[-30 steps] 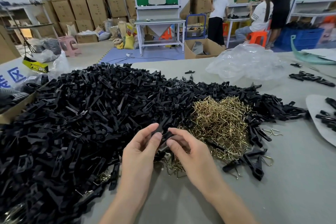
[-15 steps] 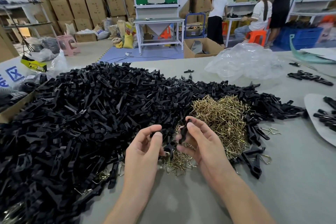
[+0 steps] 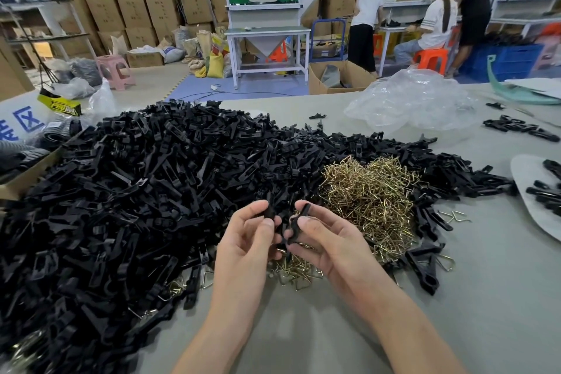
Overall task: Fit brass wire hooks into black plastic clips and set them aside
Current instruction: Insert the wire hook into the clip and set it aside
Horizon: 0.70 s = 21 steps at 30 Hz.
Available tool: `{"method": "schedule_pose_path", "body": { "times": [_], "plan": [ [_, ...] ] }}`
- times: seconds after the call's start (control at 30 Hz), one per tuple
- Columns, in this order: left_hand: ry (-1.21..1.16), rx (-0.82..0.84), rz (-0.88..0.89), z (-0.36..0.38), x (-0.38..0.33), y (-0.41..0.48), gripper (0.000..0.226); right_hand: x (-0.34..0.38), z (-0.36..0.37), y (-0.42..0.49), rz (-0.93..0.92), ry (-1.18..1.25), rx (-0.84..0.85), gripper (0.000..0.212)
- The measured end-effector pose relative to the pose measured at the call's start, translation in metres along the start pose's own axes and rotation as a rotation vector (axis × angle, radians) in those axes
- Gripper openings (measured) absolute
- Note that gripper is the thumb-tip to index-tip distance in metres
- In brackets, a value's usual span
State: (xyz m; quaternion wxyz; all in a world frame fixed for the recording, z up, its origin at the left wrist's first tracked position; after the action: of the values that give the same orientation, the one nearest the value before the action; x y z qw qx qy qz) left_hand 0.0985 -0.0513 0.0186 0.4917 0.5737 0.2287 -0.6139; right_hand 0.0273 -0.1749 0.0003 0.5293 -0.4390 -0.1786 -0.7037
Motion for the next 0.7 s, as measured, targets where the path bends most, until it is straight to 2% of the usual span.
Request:
{"method": "schedule_pose_path", "body": {
  "times": [0.1, 0.43, 0.57, 0.7],
  "plan": [
    [0.027, 0.035, 0.015, 0.0019, -0.0005, -0.0003, 0.031, 0.0003, 0.0021, -0.0008, 0.0, -0.019, 0.003, 0.027],
    [0.221, 0.057, 0.091, 0.0025, -0.0045, -0.0029, 0.025, -0.0004, 0.0033, -0.0025, 0.008, -0.012, -0.001, 0.029],
    [0.225, 0.074, 0.085, 0.0035, -0.0053, -0.0043, 0.02, -0.0005, 0.0016, -0.0016, 0.006, 0.011, 0.014, 0.032],
    [0.237, 0.061, 0.114, 0.0049, -0.0091, -0.0053, 0.018, 0.0012, 0.0001, -0.0019, 0.007, 0.021, 0.008, 0.026]
  ]
}}
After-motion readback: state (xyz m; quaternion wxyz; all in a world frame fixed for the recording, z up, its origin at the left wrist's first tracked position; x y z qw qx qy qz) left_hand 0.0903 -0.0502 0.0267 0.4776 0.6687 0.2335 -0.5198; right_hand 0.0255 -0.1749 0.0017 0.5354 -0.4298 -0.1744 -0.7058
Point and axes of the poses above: each hand's wrist, its own y-axis towards the middle knuckle, its own z-axis out of the palm, x = y × z, the point moved 8 cm from there along y, towards the middle knuckle, and after that the axes turned 11 degrees about z, right-handed, at the moved point
